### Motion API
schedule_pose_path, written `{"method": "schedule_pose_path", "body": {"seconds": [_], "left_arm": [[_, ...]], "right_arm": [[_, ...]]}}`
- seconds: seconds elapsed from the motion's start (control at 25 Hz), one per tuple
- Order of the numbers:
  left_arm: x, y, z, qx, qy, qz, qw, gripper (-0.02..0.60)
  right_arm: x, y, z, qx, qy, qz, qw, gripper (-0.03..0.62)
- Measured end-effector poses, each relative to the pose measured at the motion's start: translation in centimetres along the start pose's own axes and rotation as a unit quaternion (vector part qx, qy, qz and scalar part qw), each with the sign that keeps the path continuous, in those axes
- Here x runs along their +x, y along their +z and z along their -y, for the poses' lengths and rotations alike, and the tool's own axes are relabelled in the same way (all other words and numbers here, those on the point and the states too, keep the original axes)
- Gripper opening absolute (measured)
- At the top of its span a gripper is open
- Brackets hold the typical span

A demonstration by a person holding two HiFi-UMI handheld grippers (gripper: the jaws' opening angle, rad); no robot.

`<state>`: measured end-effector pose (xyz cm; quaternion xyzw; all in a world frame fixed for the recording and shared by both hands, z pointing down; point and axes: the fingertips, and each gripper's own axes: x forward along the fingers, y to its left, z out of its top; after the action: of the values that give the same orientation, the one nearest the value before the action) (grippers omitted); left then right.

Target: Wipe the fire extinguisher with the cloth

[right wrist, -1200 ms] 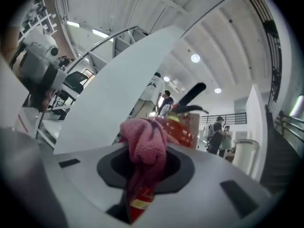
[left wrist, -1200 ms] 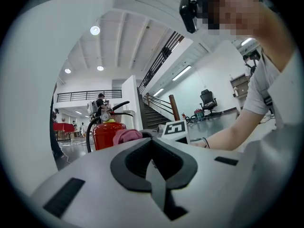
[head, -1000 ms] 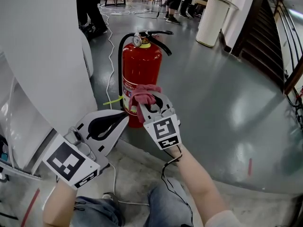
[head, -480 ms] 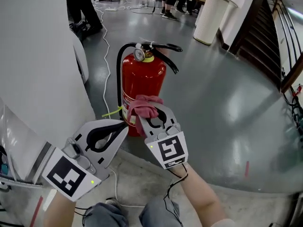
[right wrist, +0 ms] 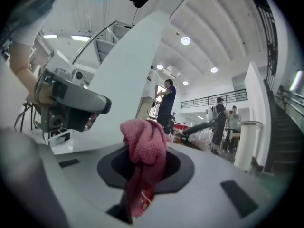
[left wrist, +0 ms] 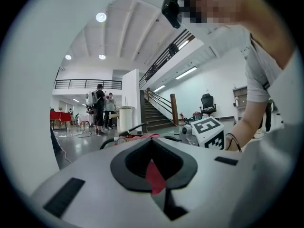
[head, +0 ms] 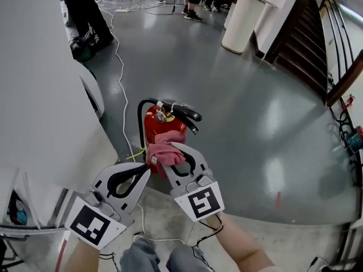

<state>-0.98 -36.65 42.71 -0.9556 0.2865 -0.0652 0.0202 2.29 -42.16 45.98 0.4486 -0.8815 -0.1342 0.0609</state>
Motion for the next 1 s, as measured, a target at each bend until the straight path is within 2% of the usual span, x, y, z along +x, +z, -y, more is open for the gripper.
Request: {"method": "schedule_pose_path", "body": {"seconds": [0.28,0.4,0.52,0.72,0.88,1.0], "left_arm": [[-3.2,15.7,2.7,-0.027,0.020,0.022,0.9992,0.008],[-4.7,22.7,5.4,-0.024,0.024,0.031,0.9990,0.008],[-6.0,28.2,8.9,-0.017,0.027,0.037,0.9988,0.008],[-8.8,32.6,14.6,-0.013,0.028,0.052,0.9982,0.008],[-11.2,34.1,17.6,-0.010,0.029,0.064,0.9974,0.008],[-13.4,35.1,19.4,-0.008,0.018,0.077,0.9968,0.008]], "right_arm": [[-7.2,16.3,1.5,0.112,0.033,-0.004,0.993,0.080],[-11.3,23.4,2.7,0.138,0.031,0.003,0.990,0.080],[-15.4,29.5,3.4,0.157,0.038,0.012,0.987,0.080],[-21.4,36.0,2.4,0.150,0.062,0.020,0.986,0.081],[-24.8,38.6,0.1,0.135,0.075,0.027,0.988,0.081],[-26.8,39.7,-2.0,0.131,0.066,0.029,0.989,0.081]]}}
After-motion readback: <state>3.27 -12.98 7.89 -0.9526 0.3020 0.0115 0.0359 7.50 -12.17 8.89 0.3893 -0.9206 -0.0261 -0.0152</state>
